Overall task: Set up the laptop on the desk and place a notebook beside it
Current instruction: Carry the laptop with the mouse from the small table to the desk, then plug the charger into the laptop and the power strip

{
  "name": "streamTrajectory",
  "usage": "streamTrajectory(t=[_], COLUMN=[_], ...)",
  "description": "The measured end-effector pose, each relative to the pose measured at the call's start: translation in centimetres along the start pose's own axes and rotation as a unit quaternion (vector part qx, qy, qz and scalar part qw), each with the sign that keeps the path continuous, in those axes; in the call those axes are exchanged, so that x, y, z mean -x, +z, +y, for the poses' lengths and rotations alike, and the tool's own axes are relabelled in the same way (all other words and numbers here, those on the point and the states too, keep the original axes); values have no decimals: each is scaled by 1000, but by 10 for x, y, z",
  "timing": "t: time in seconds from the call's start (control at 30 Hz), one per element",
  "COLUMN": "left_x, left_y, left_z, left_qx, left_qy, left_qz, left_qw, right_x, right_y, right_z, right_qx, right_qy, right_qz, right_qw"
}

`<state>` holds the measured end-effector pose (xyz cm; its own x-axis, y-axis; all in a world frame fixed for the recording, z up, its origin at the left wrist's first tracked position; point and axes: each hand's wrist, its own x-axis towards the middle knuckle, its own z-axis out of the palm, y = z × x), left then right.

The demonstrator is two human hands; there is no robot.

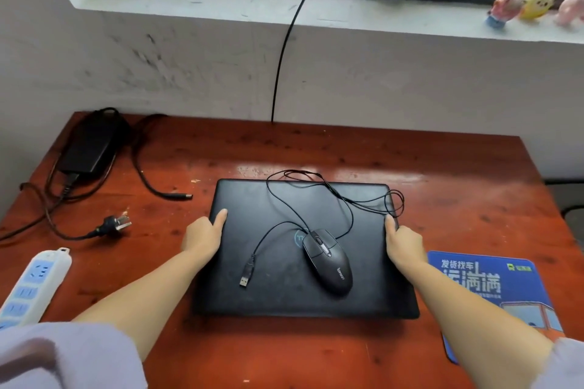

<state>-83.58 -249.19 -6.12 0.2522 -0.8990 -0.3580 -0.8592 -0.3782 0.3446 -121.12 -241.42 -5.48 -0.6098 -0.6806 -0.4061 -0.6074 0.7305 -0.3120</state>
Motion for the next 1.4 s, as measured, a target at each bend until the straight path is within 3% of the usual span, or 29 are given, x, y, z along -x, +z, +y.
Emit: streamTrajectory(t=[0.27, 0.43, 0.57, 0.7, 0.87, 1.07, 1.2, 1.3, 1.4], left_x=[-7, -6, -8, 5, 15, -14, -49, -68, -85], left_y=[-7, -12, -18, -21, -38, -73, -81, -78, -78], left_z=[6, 6, 9, 8, -8, -25, -45, -58, -65], left_qx=[-71, -169, -209, -137, -110, -113, -246, -275, -255], left_qy=[37, 72, 66, 38, 102, 172, 282, 352, 353], left_qz=[5, 12, -32, -84, -110, 37, 22, 11, 24], left_qw=[997, 983, 975, 986, 983, 978, 927, 895, 900], right_x=[-3, -4, 2, 4, 7, 50, 76, 80, 67], right_y=[-12, -15, -22, -34, -53, -1, 58, 94, 109], right_z=[2, 1, -6, -20, -93, -205, -256, -282, -297], right_qx=[151, 158, 176, 297, 455, 338, 199, 176, 187], right_qy=[-72, -84, -84, -111, -190, -349, -477, -468, -414], right_qz=[-1, -13, -48, -90, 8, 43, 17, -32, -58], right_qw=[986, 984, 980, 944, 870, 873, 856, 865, 889])
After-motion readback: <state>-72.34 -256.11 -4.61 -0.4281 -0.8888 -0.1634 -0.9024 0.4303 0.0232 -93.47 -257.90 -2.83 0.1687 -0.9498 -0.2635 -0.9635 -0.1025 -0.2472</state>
